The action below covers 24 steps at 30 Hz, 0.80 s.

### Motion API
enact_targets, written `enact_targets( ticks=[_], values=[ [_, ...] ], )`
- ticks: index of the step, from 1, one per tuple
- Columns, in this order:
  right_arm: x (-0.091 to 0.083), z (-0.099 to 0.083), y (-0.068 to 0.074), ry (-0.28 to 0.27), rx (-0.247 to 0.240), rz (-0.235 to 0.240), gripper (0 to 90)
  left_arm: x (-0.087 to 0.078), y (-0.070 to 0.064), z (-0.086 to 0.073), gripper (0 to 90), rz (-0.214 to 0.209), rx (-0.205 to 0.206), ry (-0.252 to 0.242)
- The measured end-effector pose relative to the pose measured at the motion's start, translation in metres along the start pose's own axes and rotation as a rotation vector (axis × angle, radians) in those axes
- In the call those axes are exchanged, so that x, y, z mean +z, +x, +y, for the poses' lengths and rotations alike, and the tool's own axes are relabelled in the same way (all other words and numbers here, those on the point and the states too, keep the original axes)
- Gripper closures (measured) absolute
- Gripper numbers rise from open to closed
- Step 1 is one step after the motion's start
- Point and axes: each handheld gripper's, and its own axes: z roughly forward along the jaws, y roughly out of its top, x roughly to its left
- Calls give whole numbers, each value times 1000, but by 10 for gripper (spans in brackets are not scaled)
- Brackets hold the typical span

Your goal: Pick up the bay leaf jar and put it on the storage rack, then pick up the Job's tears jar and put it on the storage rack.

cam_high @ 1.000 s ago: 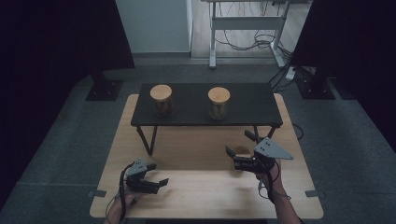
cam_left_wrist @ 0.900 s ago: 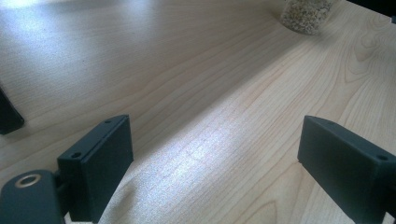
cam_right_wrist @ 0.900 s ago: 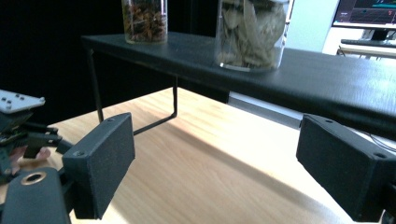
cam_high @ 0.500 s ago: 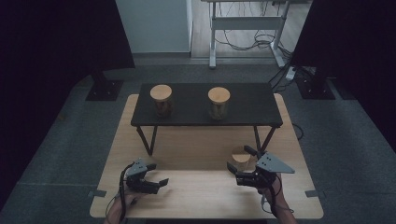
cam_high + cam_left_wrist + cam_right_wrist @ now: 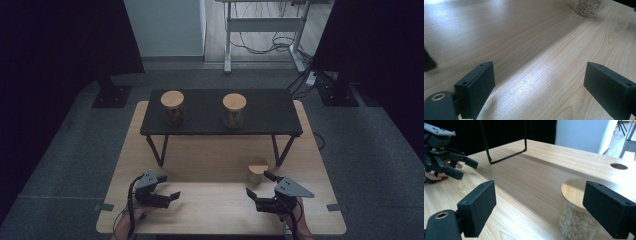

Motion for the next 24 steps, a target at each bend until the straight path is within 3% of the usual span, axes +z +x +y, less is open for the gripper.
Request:
enact_targets(
  ticks=[24],
  values=[
    [-10,-15,-11,27,27,-36,109,0,0,0,93,2,0,2]
  ],
)
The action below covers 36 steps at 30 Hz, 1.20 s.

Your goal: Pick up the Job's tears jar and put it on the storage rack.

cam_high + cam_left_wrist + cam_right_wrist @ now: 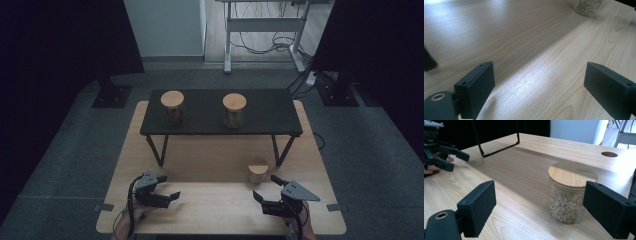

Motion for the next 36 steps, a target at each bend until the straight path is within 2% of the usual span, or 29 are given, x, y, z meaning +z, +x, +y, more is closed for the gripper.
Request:
enact_targets(
  ticks=[25,29,36],
  values=[
    [-3,-13,-18,43,6,-16,103,0,0,0,92,0,3,4],
    [-4,-14,-23,44,25,-19,108,0,0,0,93,0,5,5],
    [0,-16,-29,62,23,-16,103,1,0,0,92,0,5,7]
  ],
)
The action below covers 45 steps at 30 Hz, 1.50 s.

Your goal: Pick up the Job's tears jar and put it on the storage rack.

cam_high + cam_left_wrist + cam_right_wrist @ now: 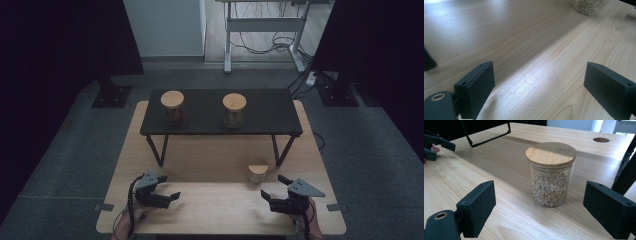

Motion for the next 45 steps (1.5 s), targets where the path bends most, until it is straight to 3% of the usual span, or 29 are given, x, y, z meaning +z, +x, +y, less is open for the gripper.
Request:
enact_targets(
  ticks=[6,29,45],
  values=[
    [6,-1,-2,26,-16,-2,101,0,0,0,92,0,2,1],
    [18,2,-9,41,-21,-2,106,1,-1,0,93,1,5,6],
    [42,6,-14,61,-20,-16,107,0,-1,0,92,0,6,4]
  ],
)
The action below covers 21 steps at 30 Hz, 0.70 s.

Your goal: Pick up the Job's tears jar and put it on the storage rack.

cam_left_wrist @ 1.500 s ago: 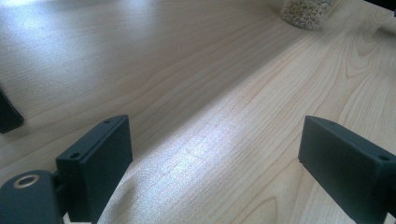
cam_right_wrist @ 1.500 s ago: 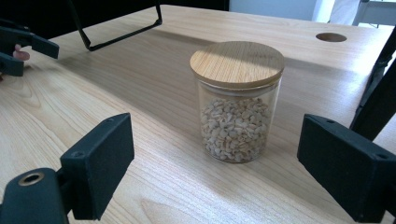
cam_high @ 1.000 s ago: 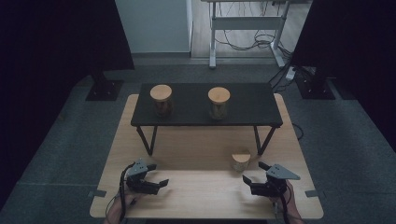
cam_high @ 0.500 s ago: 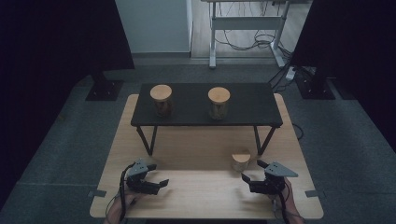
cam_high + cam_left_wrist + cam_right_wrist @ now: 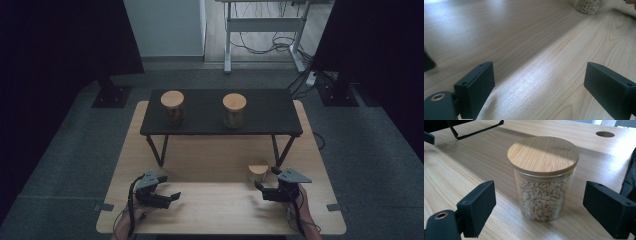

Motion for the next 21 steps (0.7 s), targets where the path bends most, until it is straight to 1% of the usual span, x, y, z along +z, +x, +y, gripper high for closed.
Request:
enact_targets(
  ticks=[10,13,21],
  values=[
    [12,3,-2,12,-6,-21,108,0,0,0,92,-2,1,-1],
    [14,4,-2,8,-13,-37,110,0,0,0,91,-2,1,-2],
    [22,7,-1,18,-21,-44,111,0,0,0,92,-2,1,-2]
  ],
)
